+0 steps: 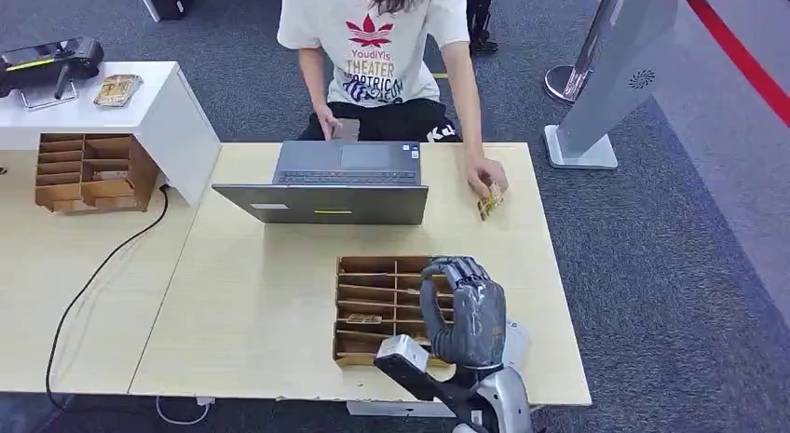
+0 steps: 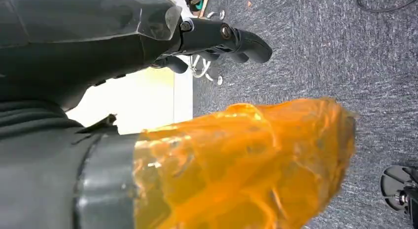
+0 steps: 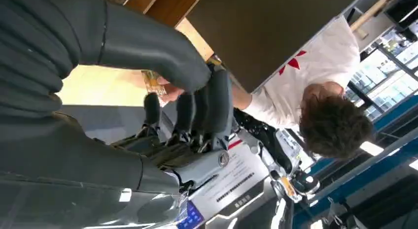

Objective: Pass the card to the sensor for recognition and then transmit it.

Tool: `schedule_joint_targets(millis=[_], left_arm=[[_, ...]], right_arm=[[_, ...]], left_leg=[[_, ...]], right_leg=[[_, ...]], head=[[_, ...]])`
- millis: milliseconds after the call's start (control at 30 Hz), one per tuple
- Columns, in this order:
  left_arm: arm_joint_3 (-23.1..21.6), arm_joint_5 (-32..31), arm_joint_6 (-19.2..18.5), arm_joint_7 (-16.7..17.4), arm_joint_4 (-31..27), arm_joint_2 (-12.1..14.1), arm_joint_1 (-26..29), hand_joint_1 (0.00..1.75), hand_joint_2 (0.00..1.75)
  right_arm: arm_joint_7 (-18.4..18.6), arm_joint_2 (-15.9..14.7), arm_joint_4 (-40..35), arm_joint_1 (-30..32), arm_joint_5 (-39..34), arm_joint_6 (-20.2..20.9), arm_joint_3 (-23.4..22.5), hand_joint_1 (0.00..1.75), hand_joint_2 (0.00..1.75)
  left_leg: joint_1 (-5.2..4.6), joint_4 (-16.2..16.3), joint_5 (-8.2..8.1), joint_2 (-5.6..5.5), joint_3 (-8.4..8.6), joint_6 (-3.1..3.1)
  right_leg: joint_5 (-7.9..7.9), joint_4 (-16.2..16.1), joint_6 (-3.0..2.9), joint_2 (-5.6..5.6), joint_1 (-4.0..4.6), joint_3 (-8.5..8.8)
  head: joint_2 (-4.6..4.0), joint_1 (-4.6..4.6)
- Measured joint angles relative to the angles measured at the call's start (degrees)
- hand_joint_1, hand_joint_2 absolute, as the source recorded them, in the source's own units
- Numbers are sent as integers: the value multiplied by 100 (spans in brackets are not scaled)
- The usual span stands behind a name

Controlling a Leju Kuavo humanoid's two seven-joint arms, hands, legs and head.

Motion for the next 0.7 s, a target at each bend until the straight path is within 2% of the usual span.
schedule_joint_targets(millis=[200, 267, 300, 367, 400, 467, 500, 600, 633, 667, 700], left_arm=[[0, -24, -2, 0, 0, 0, 0, 0, 0], [0, -26, -2, 0, 0, 0, 0, 0, 0], [0, -26, -2, 0, 0, 0, 0, 0, 0], [0, -33, -9, 0, 0, 0, 0, 0, 0], [0, -35, -9, 0, 0, 0, 0, 0, 0], [0, -42, -9, 0, 0, 0, 0, 0, 0], [0, -41, -9, 0, 0, 0, 0, 0, 0], [0, -41, -9, 0, 0, 2, -1, 0, 0], [0, -39, -11, 0, 0, 2, -1, 0, 0], [0, -39, -11, 0, 0, 2, 0, 0, 0], [0, -37, -11, 0, 0, 2, -1, 0, 0]], right_arm=[[234, -67, 26, -2, 557, -192, 0, 175, 175], [313, -87, 31, -6, 700, -216, 0, 159, 175], [341, -98, 41, -10, 762, -225, 0, 159, 175], [408, -116, 65, -17, 885, -236, 0, 126, 175], [415, -122, 79, -19, 916, -238, 0, 126, 175], [439, -140, 107, -24, 1005, -243, 0, 70, 175], [472, -146, 120, -25, 1032, -243, 0, 61, 175], [498, -166, 162, -41, 1108, -243, 0, 59, 175], [518, -173, 177, -50, 1145, -243, 0, 65, 175], [531, -179, 190, -57, 1187, -243, 0, 80, 175], [548, -184, 203, -62, 1217, -243, 0, 80, 175]], left_leg=[[1, 0, 0, 0, 0, 0], [1, 0, 0, 0, 0, 0], [1, 0, 0, 0, 0, 0], [1, 0, 0, 0, 0, 0], [1, 0, 0, 0, 0, 0], [1, 0, 0, 0, 0, 0], [1, 0, 0, 0, 0, 0], [0, 0, 0, 0, 0, 0], [0, 0, 0, 0, 0, 0], [0, 0, 0, 0, 0, 0], [0, 0, 0, 0, 0, 0]], right_leg=[[0, 0, 0, 0, 0, 0], [0, 0, 0, 0, 0, 0], [0, 0, 0, 0, 0, 0], [0, 0, 0, 0, 0, 0], [0, 0, 0, 0, 0, 0], [0, 0, 0, 0, 0, 0], [0, 0, 0, 0, 0, 0], [0, 0, 0, 0, 0, 0], [0, 0, 0, 0, 0, 0], [0, 0, 0, 0, 0, 0], [0, 0, 0, 0, 0, 0]], head=[[0, -2], [0, -2], [0, -2], [0, -2], [0, -2], [0, -2], [0, -2], [0, -2], [0, -2], [0, -2], [0, -2]])
